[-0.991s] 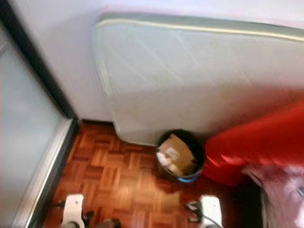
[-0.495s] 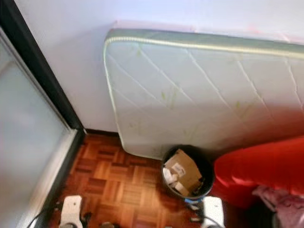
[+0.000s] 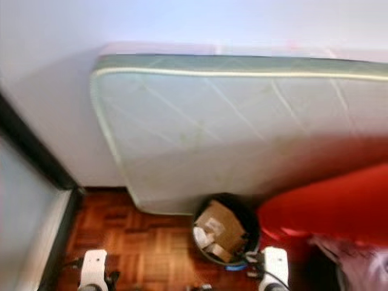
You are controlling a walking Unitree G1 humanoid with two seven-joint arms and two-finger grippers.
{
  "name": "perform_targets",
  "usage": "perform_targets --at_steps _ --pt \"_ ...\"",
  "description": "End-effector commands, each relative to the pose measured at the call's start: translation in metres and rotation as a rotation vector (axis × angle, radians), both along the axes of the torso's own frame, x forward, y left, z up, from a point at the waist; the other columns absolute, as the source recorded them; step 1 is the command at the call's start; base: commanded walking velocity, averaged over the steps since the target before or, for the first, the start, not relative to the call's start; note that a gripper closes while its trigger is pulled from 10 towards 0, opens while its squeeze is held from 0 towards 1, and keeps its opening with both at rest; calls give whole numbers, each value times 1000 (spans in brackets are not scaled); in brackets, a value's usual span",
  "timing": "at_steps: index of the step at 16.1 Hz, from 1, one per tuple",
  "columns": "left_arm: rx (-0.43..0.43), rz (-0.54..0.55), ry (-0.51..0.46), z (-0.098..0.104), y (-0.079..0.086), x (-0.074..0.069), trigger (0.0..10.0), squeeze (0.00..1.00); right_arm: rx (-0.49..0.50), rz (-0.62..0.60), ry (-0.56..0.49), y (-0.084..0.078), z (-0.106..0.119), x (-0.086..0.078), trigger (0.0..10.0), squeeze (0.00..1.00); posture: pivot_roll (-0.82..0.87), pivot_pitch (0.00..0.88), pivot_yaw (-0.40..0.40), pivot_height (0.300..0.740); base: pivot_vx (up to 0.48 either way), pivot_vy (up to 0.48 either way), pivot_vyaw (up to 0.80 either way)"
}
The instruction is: Clean up the room
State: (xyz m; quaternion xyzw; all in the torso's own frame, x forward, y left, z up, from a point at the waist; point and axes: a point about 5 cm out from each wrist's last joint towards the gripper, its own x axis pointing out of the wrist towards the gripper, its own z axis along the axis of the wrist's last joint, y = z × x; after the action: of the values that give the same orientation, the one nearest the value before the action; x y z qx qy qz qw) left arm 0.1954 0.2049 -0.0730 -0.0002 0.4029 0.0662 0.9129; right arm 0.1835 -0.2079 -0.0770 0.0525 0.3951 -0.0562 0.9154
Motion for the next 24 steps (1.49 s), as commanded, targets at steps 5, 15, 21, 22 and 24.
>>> perform_targets --at_steps 5,15,21,22,24 --pt "-4 -2 40 -6 -3 -10 10000 0 18 4 -56 -2 9 15 10000 0 -10 187 -54 740 107 0 0" --pt "-8 -2 36 -6 -1 -10 10000 0 24 10 -76 -4 11 18 10000 0 -8 200 -57 740 123 0 -42" --pt "-15 -6 -29 2 -6 5 10000 0 49 41 -181 19 25 46 10000 0 -7 208 -57 740 0 0 0" --pt "-21 -5 -40 3 -6 7 10000 0 47 33 -206 14 31 53 10000 0 -5 211 -58 740 0 0 0" --pt "-24 -6 -43 4 -6 8 10000 0 35 -13 -205 1 36 58 10000 0 -3 214 -59 740 0 0 0"
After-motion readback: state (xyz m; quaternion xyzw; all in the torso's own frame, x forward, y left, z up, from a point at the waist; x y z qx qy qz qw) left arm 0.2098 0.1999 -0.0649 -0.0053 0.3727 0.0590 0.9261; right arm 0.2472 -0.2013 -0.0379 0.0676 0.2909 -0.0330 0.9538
